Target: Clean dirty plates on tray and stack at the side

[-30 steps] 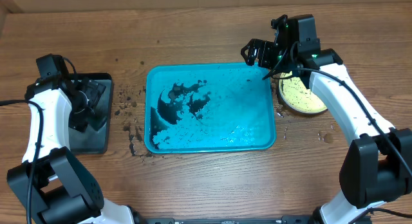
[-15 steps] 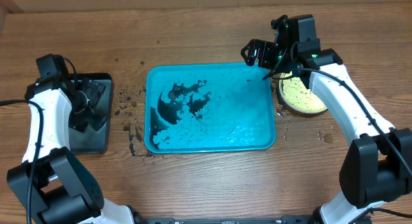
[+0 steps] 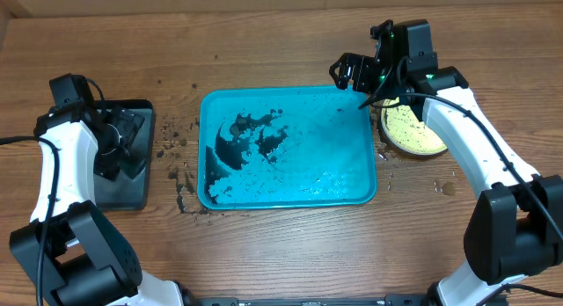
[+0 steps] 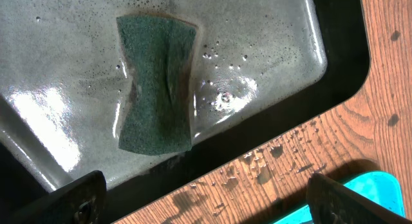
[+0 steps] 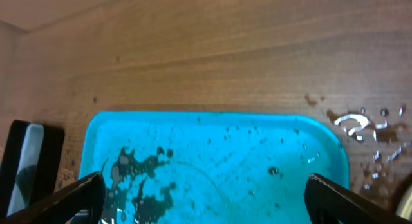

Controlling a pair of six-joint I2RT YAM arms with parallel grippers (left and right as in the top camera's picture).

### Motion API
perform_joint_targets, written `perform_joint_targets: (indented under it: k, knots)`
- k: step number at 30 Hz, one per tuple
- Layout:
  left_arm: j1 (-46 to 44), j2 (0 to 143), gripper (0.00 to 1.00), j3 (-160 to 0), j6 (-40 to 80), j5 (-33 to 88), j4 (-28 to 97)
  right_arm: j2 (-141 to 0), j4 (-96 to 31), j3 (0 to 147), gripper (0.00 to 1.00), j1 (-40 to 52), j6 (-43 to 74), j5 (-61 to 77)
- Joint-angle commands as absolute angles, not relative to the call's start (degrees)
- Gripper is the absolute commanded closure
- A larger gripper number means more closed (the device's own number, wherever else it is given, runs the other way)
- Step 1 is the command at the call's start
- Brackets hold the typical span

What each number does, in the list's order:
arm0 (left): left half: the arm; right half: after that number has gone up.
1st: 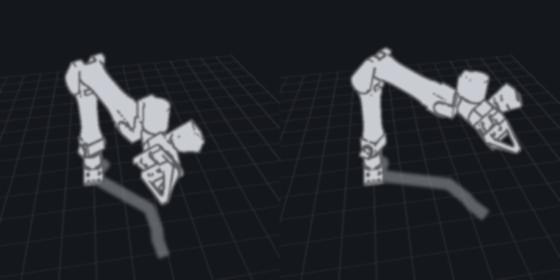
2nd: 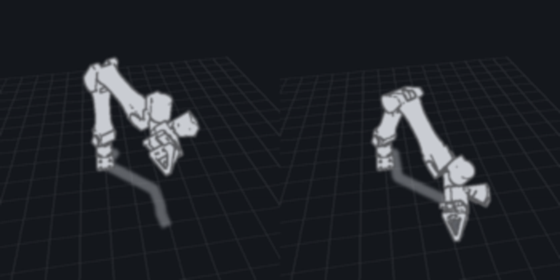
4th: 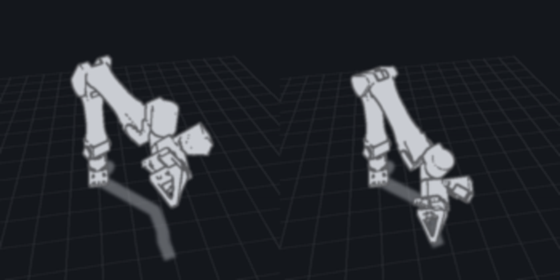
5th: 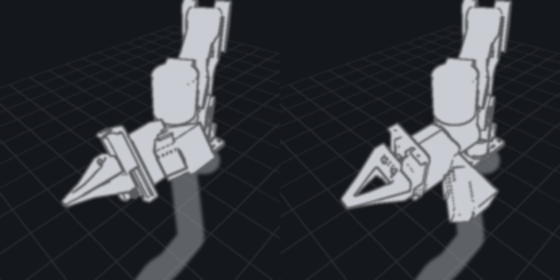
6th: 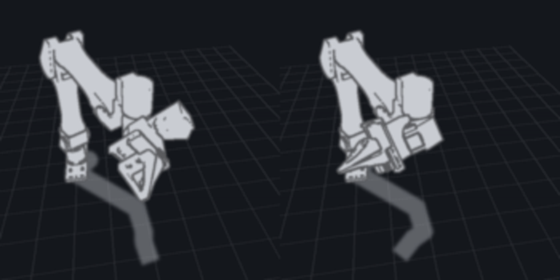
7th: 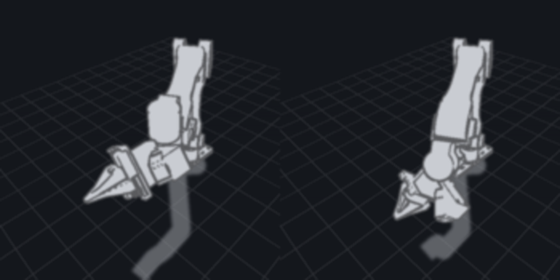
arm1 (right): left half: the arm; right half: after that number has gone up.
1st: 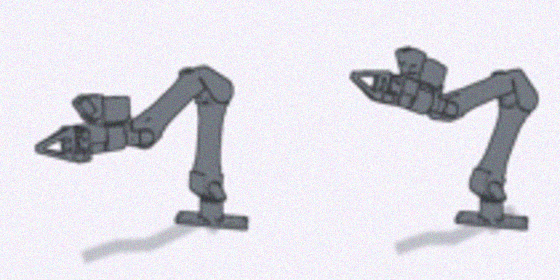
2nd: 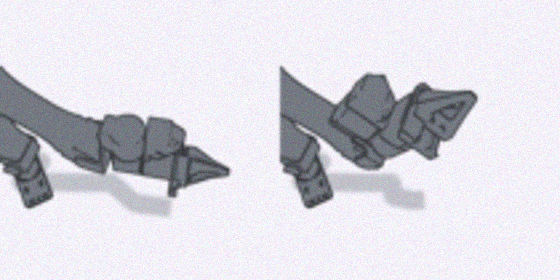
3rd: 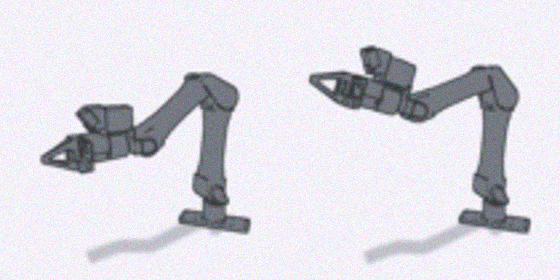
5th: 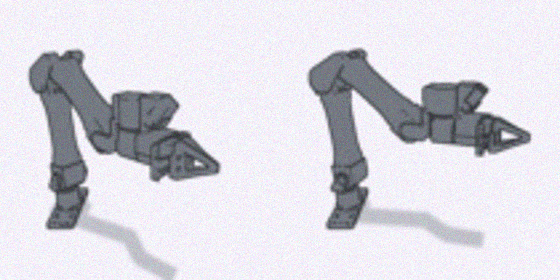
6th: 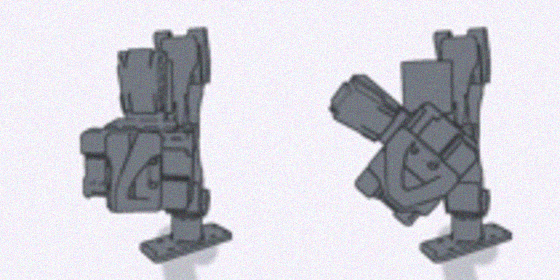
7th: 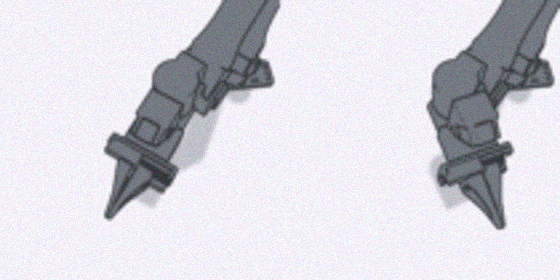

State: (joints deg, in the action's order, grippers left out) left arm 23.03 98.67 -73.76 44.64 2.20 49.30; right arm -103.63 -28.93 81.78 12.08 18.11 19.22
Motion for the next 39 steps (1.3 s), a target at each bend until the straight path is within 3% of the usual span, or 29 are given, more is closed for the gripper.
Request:
perform_joint_targets:
  k: [1, 9, 15, 24, 39]
  knots:
    - [23.22, 98.13, 0.00, -74.48, 44.14, 2.57, 49.25, -100.60, -27.27, 83.33, 0.00, 11.81, 17.61, 18.76]
    - [23.22, 98.13, 0.00, -74.48, 44.14, 2.57, 49.25, -90.61, -29.85, 83.33, 0.00, 8.38, 17.56, 17.12]
    - [23.22, 98.13, 0.00, -74.48, 44.14, 2.57, 49.25, -82.67, -42.54, 83.33, 0.00, 6.44, 17.56, 5.93]
    - [23.22, 98.13, 0.00, -74.48, 44.16, 2.57, 49.25, -73.43, -55.44, 81.67, 0.00, 6.42, 13.06, 2.13]
    - [23.22, 98.13, 0.01, -74.48, 44.14, 2.57, 49.25, -71.40, -68.05, 81.47, 0.00, 6.39, 13.47, 2.00]
